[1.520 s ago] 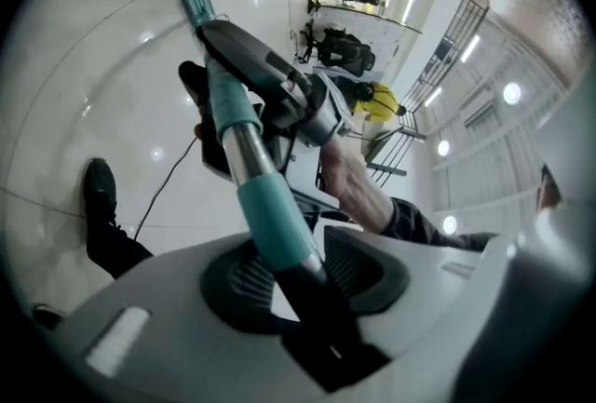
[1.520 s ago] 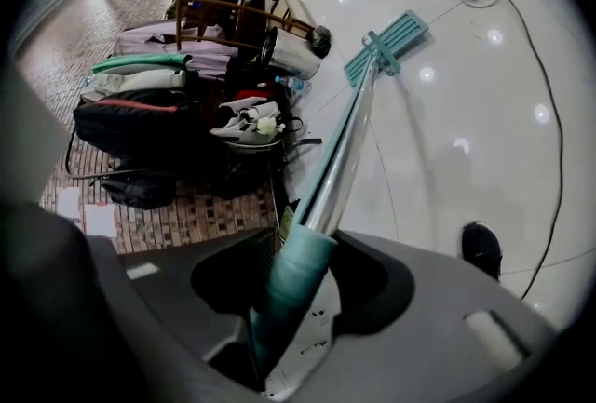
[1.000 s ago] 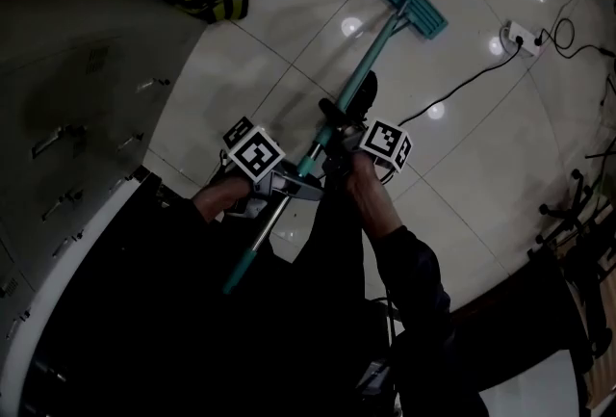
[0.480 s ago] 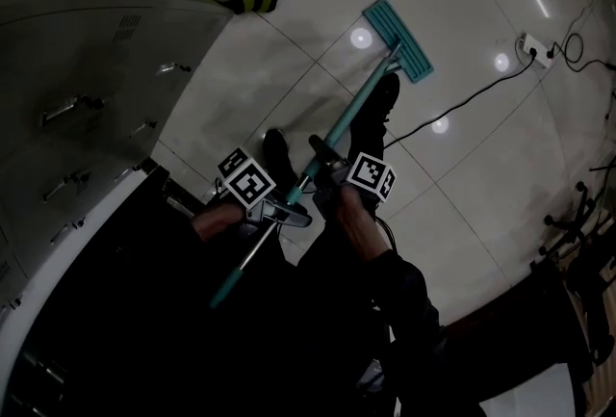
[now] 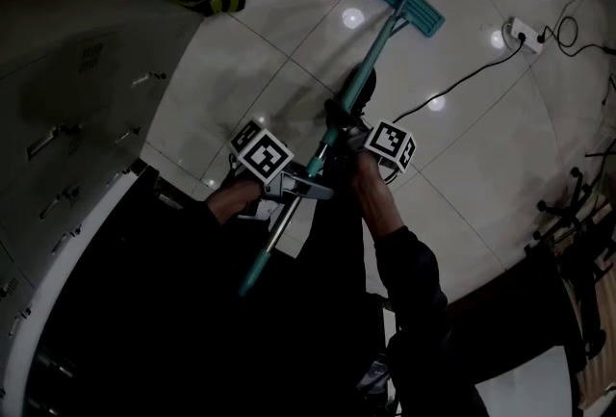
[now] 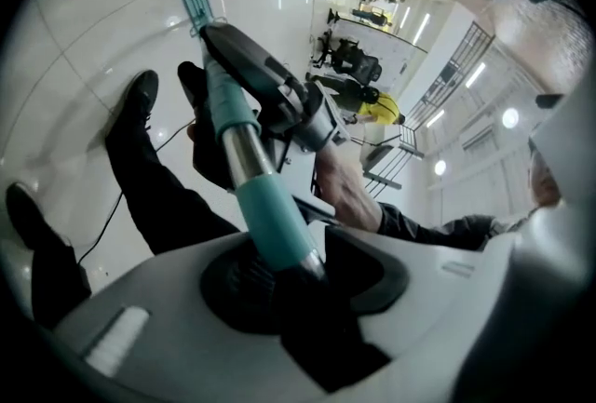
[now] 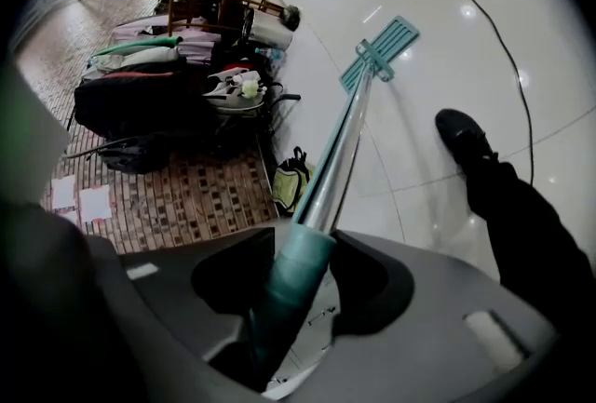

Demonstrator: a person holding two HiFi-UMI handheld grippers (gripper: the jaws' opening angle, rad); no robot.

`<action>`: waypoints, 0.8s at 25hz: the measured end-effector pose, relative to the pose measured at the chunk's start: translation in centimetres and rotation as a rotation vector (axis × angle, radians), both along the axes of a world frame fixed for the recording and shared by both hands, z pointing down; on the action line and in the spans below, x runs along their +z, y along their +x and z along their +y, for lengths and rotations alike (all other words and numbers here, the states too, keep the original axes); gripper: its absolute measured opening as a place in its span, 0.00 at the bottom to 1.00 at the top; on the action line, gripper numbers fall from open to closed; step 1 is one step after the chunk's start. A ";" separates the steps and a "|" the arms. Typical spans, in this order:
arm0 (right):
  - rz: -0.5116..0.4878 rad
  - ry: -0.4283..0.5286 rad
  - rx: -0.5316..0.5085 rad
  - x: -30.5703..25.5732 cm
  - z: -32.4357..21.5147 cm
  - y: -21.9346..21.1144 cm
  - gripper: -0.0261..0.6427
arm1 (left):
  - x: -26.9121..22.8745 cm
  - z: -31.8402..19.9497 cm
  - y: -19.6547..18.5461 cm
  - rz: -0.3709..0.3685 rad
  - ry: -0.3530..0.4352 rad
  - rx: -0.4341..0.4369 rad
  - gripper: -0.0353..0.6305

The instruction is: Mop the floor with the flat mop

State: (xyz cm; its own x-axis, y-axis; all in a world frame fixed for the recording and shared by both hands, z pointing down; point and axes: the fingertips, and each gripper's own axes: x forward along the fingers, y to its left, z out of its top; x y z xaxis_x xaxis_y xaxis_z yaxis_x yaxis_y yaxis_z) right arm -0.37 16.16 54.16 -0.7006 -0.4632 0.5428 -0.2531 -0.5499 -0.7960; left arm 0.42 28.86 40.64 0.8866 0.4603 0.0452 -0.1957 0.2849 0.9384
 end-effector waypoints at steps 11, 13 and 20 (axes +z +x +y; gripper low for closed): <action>0.010 0.078 0.019 1.4 -16.3 13.3 0.32 | 1.9 -15.2 14.2 0.033 0.047 -0.069 0.28; 0.015 0.090 0.034 1.9 -18.9 15.1 0.32 | 2.4 -17.7 15.7 0.028 0.072 -0.078 0.28; 0.032 0.115 0.000 3.8 -24.2 18.3 0.33 | 5.7 -22.6 18.1 -0.071 0.119 0.002 0.26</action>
